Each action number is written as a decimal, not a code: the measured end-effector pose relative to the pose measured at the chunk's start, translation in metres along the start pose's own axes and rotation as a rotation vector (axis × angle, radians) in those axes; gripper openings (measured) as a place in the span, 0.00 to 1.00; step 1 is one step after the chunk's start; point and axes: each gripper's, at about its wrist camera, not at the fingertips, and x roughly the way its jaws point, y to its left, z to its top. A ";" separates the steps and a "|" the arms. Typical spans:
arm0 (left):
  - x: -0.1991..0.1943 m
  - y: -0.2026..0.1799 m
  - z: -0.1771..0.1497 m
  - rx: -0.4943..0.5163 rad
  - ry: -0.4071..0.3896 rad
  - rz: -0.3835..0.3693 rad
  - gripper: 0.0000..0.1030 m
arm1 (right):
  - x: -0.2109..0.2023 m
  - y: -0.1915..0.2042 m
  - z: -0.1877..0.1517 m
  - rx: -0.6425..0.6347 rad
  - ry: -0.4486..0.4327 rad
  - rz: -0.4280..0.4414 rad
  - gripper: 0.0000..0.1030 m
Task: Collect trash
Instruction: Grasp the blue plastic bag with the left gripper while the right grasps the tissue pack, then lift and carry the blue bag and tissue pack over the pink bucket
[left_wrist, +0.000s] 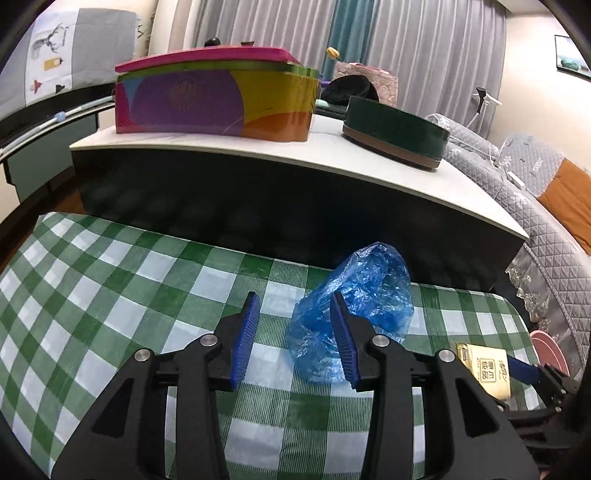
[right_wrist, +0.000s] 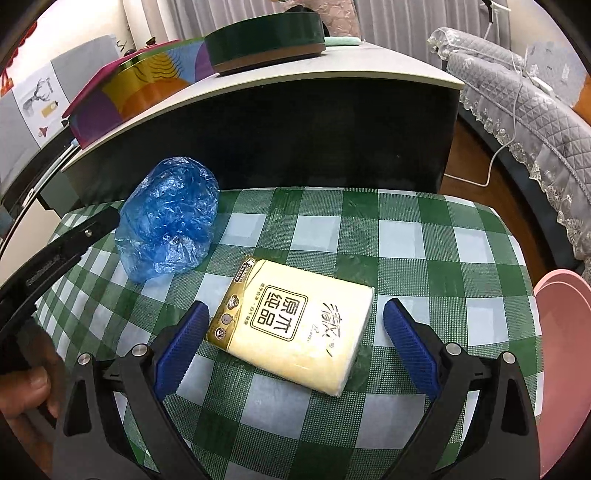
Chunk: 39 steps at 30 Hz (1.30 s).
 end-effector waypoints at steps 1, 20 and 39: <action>0.003 -0.001 0.000 0.001 0.007 -0.003 0.39 | 0.000 0.000 0.000 0.004 0.002 0.001 0.90; 0.006 -0.019 -0.002 0.057 0.075 -0.027 0.01 | -0.023 -0.014 -0.001 0.017 -0.009 -0.017 0.79; -0.099 -0.048 -0.001 0.088 -0.048 -0.078 0.01 | -0.130 -0.037 -0.022 0.009 -0.145 -0.062 0.79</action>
